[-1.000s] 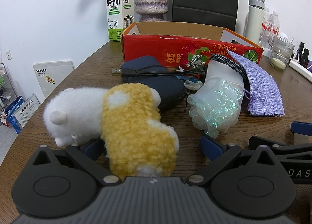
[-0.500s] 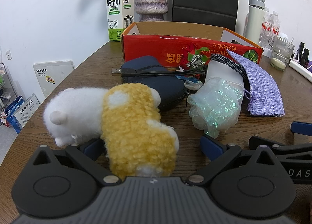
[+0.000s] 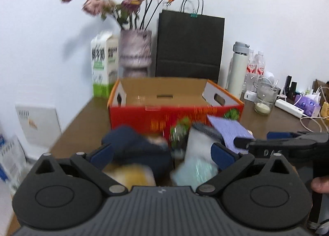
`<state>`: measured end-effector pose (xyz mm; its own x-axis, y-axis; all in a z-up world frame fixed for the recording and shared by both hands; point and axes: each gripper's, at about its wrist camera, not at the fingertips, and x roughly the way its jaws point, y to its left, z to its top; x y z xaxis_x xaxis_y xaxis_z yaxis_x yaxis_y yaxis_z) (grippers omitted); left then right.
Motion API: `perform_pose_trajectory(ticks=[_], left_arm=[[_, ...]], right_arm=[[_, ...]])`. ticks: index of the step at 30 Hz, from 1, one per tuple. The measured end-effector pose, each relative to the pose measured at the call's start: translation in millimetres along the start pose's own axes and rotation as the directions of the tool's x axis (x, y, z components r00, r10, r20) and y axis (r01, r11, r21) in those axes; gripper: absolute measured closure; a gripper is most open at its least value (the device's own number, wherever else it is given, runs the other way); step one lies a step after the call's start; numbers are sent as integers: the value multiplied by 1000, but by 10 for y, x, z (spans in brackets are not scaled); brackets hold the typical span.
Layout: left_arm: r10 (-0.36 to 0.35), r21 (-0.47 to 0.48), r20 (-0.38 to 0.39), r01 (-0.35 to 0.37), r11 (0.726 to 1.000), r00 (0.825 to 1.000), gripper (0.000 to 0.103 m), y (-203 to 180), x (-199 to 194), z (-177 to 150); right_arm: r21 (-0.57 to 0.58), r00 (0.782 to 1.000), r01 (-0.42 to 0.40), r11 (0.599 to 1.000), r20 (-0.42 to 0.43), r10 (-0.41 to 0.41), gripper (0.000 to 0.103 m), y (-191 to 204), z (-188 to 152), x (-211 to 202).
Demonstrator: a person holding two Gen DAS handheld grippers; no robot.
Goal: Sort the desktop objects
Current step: 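Grasp the purple pouch with the right tool while the left tool grasps the black cable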
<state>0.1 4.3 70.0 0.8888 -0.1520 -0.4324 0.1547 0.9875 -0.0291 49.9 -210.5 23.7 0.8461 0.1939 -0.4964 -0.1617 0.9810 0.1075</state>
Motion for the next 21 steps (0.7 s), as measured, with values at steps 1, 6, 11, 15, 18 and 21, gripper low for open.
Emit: perform_pose_trajectory(ticks=[1, 6, 11, 15, 18, 21], left_arm=[[-5, 20, 4, 5, 1000, 1000, 1, -9, 63, 48], [-114, 68, -111, 122, 990, 987, 16, -64, 503, 242], [-177, -2, -234, 182, 983, 956, 31, -35, 941, 235], [-220, -65, -233, 211, 975, 947, 38, -119, 997, 293], [-252, -69, -225, 242, 968, 941, 40, -241, 1019, 331], [-244, -49, -262, 240, 970, 934, 57, -389, 1146, 345]], right_arm=[[2, 1000, -11, 1000, -13, 11, 15, -13, 20, 82], [72, 998, -45, 996, -43, 48, 23, -144, 27, 334], [99, 999, -28, 995, -20, 30, 92, -227, -19, 302], [144, 999, -39, 989, 30, 35, 99, -303, -76, 224], [139, 996, 10, 990, 87, -23, 100, -315, -84, 131], [161, 989, 40, 986, 138, -63, 100, -364, -91, 45]])
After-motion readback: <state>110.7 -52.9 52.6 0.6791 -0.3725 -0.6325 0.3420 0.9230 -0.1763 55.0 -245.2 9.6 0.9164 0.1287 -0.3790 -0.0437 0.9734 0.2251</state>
